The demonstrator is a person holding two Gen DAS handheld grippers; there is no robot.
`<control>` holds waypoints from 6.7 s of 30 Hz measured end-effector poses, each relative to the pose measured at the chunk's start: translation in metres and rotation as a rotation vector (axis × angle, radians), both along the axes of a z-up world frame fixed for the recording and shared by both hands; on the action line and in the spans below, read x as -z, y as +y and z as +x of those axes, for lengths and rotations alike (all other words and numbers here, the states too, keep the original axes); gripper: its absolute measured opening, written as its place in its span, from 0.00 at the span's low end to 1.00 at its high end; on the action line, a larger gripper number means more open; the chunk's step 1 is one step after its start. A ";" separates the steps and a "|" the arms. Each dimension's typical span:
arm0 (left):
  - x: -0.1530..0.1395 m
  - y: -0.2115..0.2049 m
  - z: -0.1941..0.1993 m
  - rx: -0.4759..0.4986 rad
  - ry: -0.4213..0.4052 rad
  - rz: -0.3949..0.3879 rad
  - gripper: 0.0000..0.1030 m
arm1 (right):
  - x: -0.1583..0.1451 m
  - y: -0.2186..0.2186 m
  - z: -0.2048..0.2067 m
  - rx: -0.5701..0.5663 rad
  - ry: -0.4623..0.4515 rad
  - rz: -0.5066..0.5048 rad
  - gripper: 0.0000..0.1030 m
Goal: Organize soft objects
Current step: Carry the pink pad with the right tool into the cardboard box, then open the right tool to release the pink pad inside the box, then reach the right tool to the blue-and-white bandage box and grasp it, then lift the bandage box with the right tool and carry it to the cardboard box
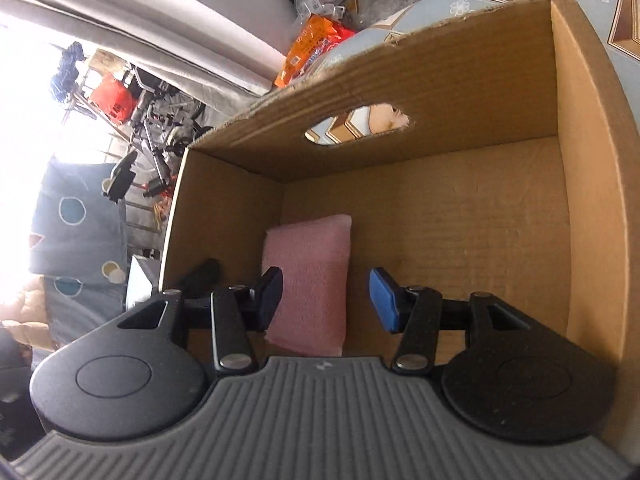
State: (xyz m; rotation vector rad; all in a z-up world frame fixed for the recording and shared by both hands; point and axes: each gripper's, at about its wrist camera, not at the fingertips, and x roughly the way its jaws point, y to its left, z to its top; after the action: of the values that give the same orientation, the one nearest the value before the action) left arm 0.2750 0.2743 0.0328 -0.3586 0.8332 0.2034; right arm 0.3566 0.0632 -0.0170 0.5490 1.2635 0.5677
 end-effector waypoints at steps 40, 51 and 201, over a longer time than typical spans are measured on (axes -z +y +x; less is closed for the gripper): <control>-0.055 0.011 -0.110 -0.120 -0.174 -0.144 0.71 | -0.060 -0.060 -0.047 -0.108 -0.062 0.252 0.51; -0.045 -0.093 -0.166 0.184 -0.166 -0.156 0.76 | -0.147 -0.231 -0.125 -0.032 -0.319 0.243 0.56; 0.022 -0.379 -0.167 0.777 -0.268 -0.104 0.40 | -0.054 -0.449 -0.291 0.441 -0.519 0.069 0.36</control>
State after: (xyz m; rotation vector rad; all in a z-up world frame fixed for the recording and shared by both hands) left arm 0.1079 -0.1046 0.0107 -0.1341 0.6659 -0.6010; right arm 0.0654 -0.3855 0.0373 0.6625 0.6067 0.3484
